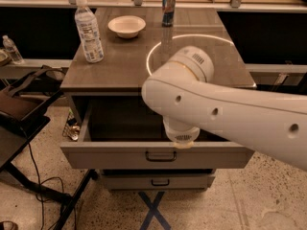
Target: Open top drawer
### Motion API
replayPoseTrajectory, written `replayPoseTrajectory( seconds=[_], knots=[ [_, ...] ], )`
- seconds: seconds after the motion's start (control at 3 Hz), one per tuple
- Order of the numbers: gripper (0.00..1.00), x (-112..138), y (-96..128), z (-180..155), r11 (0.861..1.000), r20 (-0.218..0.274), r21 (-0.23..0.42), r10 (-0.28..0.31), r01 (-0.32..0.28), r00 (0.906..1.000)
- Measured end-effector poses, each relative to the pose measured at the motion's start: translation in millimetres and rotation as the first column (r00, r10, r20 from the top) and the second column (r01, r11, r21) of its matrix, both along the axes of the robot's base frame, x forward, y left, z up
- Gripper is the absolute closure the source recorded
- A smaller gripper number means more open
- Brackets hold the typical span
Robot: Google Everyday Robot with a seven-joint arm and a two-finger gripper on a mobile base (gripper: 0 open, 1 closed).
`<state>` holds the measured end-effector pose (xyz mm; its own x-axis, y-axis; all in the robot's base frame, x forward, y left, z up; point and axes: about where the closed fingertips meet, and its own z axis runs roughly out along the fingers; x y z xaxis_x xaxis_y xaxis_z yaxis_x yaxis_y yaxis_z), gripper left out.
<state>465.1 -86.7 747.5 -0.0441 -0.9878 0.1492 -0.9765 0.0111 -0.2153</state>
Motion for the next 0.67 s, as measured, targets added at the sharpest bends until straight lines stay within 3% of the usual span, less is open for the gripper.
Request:
replayPoseTrajectory(
  seconds=[0.33, 0.67],
  knots=[
    [1.0, 3.8, -14.9, 43.7, 0.999, 0.063, -0.051, -0.013, 0.016, 0.9979],
    [1.0, 11.9, -28.4, 66.2, 0.998, 0.109, -0.069, -0.003, 0.011, 0.9941]
  ],
)
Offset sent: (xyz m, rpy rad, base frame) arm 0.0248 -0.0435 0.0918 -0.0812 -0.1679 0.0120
